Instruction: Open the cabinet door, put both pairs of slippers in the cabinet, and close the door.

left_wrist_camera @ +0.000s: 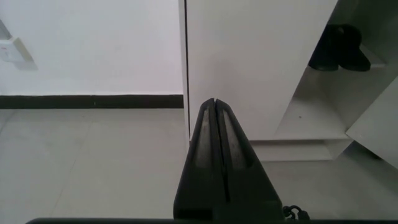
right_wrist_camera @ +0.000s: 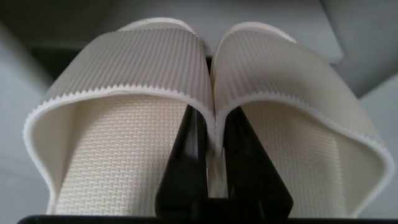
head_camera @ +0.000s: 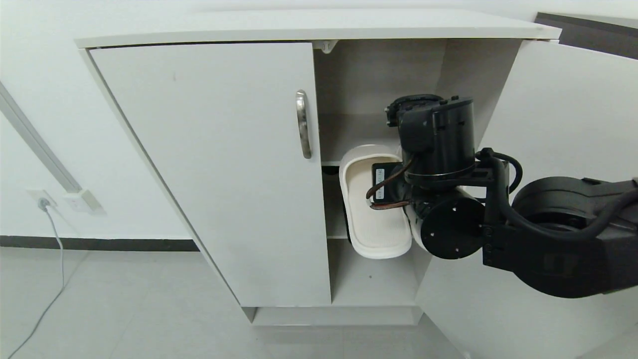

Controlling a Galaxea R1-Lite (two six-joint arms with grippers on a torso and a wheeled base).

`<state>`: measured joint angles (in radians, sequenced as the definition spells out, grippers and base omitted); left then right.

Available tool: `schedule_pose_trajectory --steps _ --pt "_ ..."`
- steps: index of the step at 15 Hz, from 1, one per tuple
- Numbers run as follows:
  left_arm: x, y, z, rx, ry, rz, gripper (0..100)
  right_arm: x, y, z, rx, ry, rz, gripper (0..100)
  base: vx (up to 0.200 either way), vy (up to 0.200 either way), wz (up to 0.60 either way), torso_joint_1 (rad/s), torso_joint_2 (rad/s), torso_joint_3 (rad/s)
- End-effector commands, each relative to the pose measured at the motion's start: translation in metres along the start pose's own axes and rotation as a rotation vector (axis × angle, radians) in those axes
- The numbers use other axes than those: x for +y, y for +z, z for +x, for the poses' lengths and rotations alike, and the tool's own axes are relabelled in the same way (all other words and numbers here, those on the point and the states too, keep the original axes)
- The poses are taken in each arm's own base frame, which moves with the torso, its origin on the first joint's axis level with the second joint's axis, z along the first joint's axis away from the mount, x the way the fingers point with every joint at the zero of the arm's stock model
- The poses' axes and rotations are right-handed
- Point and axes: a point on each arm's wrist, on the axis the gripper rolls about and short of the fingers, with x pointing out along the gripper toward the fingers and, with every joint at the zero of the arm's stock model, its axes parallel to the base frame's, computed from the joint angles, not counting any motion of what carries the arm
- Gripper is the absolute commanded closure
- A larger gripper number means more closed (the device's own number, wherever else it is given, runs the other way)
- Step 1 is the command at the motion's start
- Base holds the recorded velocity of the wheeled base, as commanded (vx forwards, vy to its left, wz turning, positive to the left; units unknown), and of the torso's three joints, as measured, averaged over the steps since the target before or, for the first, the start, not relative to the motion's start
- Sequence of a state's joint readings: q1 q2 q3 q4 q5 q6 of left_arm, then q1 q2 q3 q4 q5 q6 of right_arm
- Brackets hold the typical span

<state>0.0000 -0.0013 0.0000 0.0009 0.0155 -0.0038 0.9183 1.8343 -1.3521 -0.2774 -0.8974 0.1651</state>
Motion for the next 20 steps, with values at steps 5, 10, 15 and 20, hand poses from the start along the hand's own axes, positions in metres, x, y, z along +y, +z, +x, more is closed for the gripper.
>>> schedule_pose_trajectory --steps 5,10,15,20 --pt "0.0 0.0 0.0 0.0 0.0 -0.001 100 0.0 0.0 -0.002 0.001 0.004 0.001 100 0.2 0.0 0.0 0.003 0.0 0.003" --pt "0.0 0.0 0.0 0.002 0.0 -0.001 100 -0.003 -0.004 0.007 0.009 -0.01 0.008 100 0.04 0.0 0.0 0.0 0.0 0.0" --pt "0.0 0.0 0.0 0.0 0.0 -0.001 100 -0.01 0.0 0.039 0.012 -0.006 0.024 100 0.0 0.0 0.0 0.0 0.0 0.0" --pt "0.0 0.0 0.0 0.0 0.0 -0.001 100 -0.004 0.009 0.068 -0.023 -0.043 0.042 100 0.0 0.0 0.0 0.0 0.0 0.0"
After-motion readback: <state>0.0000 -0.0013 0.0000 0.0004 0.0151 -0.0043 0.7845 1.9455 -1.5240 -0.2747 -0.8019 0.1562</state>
